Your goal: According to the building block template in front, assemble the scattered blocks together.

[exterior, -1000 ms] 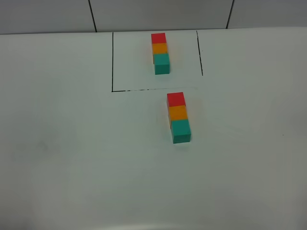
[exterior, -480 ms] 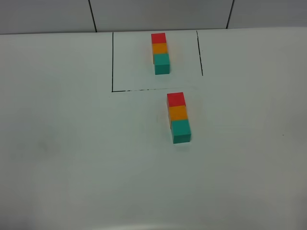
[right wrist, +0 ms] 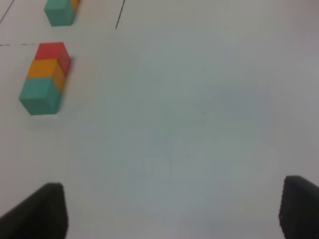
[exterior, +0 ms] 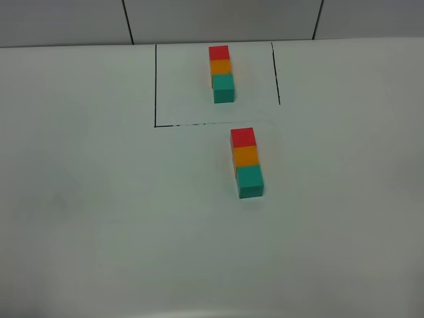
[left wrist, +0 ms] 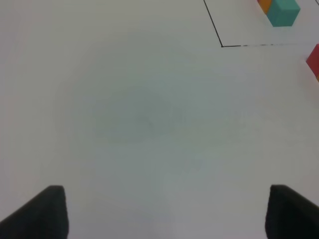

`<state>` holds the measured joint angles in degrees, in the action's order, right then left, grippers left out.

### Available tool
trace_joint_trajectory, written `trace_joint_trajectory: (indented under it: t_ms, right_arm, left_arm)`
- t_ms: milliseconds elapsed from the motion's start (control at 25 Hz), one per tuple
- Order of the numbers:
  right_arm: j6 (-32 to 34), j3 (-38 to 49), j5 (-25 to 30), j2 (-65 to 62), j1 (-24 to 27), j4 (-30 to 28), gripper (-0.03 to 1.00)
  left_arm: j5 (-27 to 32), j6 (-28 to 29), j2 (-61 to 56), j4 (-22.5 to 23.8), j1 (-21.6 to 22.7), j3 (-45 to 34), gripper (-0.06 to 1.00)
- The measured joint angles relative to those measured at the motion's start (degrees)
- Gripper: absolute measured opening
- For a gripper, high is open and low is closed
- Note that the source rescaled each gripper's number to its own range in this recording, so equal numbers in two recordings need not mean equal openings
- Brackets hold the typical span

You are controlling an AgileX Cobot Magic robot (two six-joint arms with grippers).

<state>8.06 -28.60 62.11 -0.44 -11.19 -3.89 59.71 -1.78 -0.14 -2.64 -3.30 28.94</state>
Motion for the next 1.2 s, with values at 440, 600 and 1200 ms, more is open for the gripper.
trace_joint_trajectory:
  t_ms: [440,600,1200]
  right_arm:
    - [-0.1,0.0,0.0,0.0,11.7,0.0,0.72]
    - [-0.1,0.0,0.0,0.0,12.4,0.0,0.72]
    - [-0.2,0.0,0.0,0.0,9.7,0.0,0.72]
  left_arm:
    - [0.0,0.0,0.0,0.0,0.0,0.0,0.74]
    - [0.0,0.0,0.0,0.0,0.0,0.0,0.74]
    - [0.0,0.0,0.0,0.0,0.0,0.0,0.74]
